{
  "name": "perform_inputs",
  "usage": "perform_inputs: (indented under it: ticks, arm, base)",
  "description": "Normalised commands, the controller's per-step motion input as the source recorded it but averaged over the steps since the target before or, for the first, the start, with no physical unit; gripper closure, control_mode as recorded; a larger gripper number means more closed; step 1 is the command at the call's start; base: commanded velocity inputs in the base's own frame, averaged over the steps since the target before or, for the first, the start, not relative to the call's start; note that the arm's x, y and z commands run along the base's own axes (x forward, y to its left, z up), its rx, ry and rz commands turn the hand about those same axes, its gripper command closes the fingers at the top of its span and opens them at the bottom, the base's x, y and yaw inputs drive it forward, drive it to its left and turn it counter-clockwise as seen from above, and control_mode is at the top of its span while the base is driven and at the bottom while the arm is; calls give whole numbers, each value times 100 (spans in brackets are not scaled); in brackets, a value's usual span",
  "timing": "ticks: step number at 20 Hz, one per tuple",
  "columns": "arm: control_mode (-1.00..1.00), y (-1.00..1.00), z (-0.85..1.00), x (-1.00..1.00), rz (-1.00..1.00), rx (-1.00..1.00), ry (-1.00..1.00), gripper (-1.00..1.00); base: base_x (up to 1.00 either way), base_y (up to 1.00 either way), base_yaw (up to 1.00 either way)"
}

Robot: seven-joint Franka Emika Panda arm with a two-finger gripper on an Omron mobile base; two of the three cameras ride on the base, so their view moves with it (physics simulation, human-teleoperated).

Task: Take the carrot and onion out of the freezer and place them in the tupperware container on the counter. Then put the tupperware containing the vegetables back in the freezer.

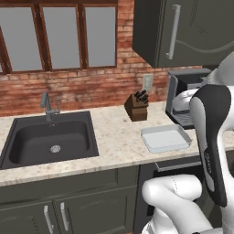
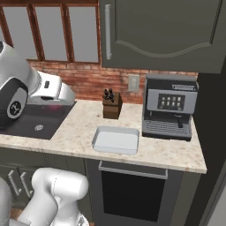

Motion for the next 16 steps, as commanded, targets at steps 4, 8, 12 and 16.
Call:
perform_inputs:
  ticks: [4, 8, 12, 16]
  arm:
    - [-100, -30, -93, 54, 0, 3, 34, 100]
    - [-100, -28, -92, 71, 0, 3, 34, 100]
    - [-100, -14, -71, 97, 0, 1, 23, 100]
    - [-100, -27, -75, 87, 0, 0, 9, 100]
  base:
    - [0, 0, 0]
    - [0, 0, 0]
    - [0, 0, 0]
    - [0, 0, 0]
